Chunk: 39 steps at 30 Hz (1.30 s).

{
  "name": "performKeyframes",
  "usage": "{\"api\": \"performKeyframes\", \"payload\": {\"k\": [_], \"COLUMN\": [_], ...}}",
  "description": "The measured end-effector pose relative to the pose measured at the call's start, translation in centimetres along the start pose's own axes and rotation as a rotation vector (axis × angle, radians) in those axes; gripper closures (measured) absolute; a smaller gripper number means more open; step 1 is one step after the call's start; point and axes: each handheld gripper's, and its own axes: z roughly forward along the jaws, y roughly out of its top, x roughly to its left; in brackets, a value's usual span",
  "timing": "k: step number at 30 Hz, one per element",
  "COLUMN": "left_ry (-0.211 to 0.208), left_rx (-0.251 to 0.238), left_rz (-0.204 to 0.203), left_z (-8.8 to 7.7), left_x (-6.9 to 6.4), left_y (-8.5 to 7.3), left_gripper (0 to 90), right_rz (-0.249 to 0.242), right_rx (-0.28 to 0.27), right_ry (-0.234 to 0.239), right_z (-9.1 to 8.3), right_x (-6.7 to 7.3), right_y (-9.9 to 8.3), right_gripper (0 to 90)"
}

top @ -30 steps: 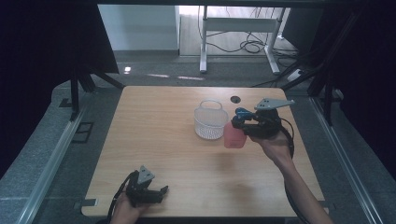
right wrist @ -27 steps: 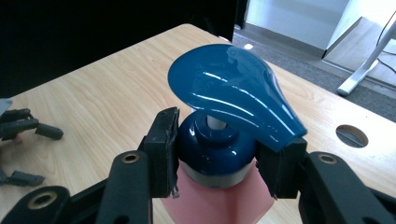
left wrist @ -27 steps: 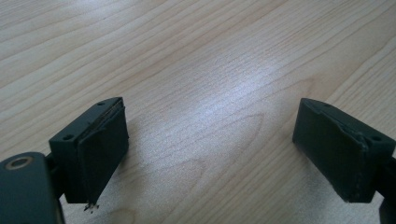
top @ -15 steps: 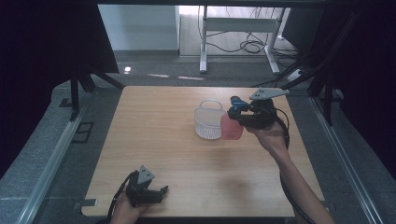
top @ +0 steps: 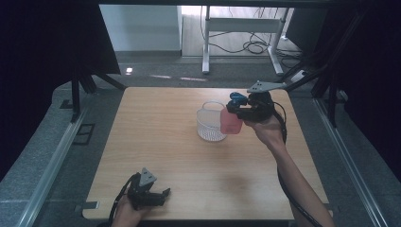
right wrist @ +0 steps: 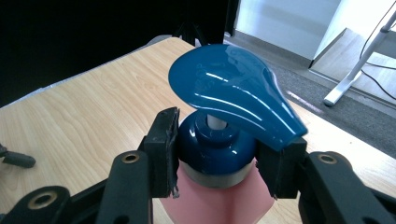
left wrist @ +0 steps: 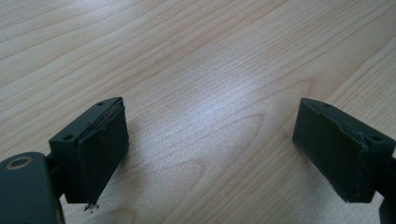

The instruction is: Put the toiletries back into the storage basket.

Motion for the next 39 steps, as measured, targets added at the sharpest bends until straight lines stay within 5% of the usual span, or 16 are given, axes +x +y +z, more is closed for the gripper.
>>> {"api": "performKeyframes", "payload": {"k": [39], "left_ry": [-0.002], "left_rx": [0.002], "left_rz": [0.001], "left_z": [0.0], "left_x": [0.0], "left_y": [0.0], "left_gripper": [10.2], "right_rz": [0.007], "right_rx": [0.003], "right_ry": [-0.026], "right_z": [5.6], "right_x": [-1.4], "right_y": [1.4], "right_gripper": [52.8]}}
